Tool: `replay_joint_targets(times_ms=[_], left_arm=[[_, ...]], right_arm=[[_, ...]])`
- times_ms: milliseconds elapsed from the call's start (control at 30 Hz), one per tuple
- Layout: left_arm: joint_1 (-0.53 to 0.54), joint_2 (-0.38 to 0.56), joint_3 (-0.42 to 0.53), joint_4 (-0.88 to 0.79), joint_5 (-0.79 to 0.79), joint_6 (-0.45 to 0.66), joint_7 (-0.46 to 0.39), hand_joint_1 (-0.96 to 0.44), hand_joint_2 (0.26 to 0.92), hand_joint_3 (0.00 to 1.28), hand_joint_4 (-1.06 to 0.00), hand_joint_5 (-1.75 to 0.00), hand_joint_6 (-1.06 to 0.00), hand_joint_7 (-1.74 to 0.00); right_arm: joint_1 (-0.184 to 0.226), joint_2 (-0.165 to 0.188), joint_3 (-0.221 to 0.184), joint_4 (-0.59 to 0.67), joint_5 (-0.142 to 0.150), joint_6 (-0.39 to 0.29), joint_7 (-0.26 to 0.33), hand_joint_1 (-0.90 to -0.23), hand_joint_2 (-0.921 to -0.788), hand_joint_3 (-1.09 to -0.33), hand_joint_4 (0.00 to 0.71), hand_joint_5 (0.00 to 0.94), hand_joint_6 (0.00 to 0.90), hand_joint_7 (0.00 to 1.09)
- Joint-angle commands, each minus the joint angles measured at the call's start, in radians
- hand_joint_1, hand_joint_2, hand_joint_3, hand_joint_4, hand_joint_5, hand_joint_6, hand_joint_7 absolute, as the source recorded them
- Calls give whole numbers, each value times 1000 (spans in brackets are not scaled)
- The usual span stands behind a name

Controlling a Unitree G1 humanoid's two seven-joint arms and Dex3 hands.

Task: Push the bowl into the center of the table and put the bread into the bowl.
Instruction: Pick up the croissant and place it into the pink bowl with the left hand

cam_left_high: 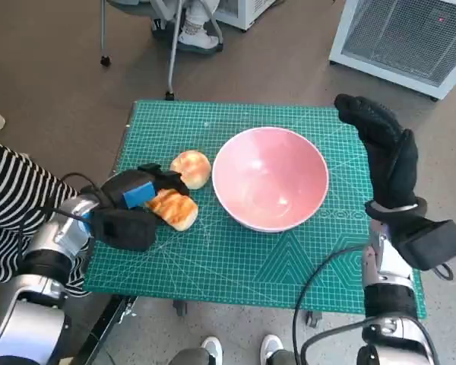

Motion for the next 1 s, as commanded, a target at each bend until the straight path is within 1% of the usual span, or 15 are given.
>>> replay_joint_targets(times_ms=[33,133,233,333,400,500,667,767,867,933,1000], left_arm=[[43,40,57,-121,-86,-30,-55,-3,684,567,-642,-1393,-525,-1248],[61,49,97,-203,-149,-48,-85,-3,682,562,-650,-1379,-537,-1241],[74,51,128,-268,-199,-55,-111,-3,696,539,-647,-1375,-536,-1237],[68,43,156,-323,-257,-66,-139,-2,704,527,-645,-1372,-535,-1236],[60,36,167,-339,-278,-69,-150,-2,707,522,-644,-1371,-534,-1236],[37,20,178,-350,-301,-71,-162,-2,739,469,-641,-1372,-532,-1216],[-10,-11,189,-355,-319,-85,-163,-2,753,447,-639,-1382,-529,-1200],[-33,-29,192,-354,-322,-91,-162,-2,772,430,-623,-1388,-504,-1227],[-66,-58,192,-368,-315,-75,-155,-2,832,340,-605,-1363,-473,-1269],[-85,-75,191,-377,-303,-64,-146,-2,853,308,-598,-1348,-463,-1288],[-102,-93,188,-384,-287,-54,-136,-2,888,248,-591,-1337,-457,-1297]], right_arm=[[29,-6,4,-4,5,17,11,-735,-921,-755,152,2,96,368],[31,-8,4,-8,5,20,11,-732,-921,-756,152,2,94,371],[33,-9,4,-11,4,22,10,-731,-921,-757,152,1,92,374],[35,-10,4,-11,2,22,9,-730,-921,-758,152,1,91,377],[36,-10,3,-12,2,23,9,-730,-921,-758,152,1,90,379],[35,-11,2,-11,5,27,10,-730,-921,-760,151,1,89,382],[37,-11,-1,-14,12,32,14,-730,-921,-761,150,0,87,386],[37,-10,-2,-13,14,33,15,-730,-921,-761,150,0,86,388],[39,-9,-2,-14,14,32,15,-730,-921,-761,150,0,85,390],[40,-9,-3,-16,15,33,14,-730,-921,-761,150,0,85,391],[41,-8,-5,-16,16,33,13,-730,-921,-761,150,0,84,393]])
